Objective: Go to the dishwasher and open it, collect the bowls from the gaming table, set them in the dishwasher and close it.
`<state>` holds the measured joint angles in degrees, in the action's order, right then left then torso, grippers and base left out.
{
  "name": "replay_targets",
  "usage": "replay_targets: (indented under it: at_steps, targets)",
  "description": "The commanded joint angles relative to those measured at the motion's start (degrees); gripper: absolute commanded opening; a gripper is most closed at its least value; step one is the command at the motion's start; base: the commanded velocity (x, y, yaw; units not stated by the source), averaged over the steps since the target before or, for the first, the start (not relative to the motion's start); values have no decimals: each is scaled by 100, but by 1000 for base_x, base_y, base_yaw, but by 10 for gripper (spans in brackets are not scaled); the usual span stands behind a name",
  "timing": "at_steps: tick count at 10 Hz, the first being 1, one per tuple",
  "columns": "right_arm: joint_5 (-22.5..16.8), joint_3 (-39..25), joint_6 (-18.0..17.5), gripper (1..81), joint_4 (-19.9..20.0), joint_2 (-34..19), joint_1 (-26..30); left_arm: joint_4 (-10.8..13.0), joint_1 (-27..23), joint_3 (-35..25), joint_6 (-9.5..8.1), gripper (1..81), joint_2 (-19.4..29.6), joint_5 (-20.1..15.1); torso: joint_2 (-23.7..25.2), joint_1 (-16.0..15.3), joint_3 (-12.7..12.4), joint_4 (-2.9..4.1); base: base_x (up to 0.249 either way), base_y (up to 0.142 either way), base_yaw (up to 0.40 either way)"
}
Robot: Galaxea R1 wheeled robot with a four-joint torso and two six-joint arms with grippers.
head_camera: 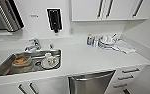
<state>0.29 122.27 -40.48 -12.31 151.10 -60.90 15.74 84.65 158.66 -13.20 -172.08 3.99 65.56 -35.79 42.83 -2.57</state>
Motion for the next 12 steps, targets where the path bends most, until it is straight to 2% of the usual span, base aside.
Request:
replay_targets:
  at_steps: [1,3,5,7,8,10,12]
  targets:
    - [-12,445,111,811,-1836,133,-462,8,-76,25,55,811,16,-302,0,2,0,0,0,0,0]
    - [-3,762,120,811,-2653,248,-1033,-1,-76,25,55,811,16,-267,0,0,0,0,0,0,0]
    - [-12,1390,120,811,-3197,518,-1428,8,-76,34,55,811,51,-109,0,0,0,0,0,0,0]
    - [-3,2256,120,811,-3348,889,-1711,17,-76,34,55,811,86,-109,2,2,0,0,0,0,0]
    - [-82,2597,50,811,-3278,1099,-1798,17,-76,34,55,811,95,-117,2,2,-2,0,0,0,0]
    - [-12,3073,32,811,-3278,1320,-2044,8,-76,42,46,811,130,-117,2,2,-2,0,0,0,0]
    - [-3,3179,32,811,-3278,1417,-2263,-9,-84,42,37,811,121,-161,2,2,-2,0,0,0,0]
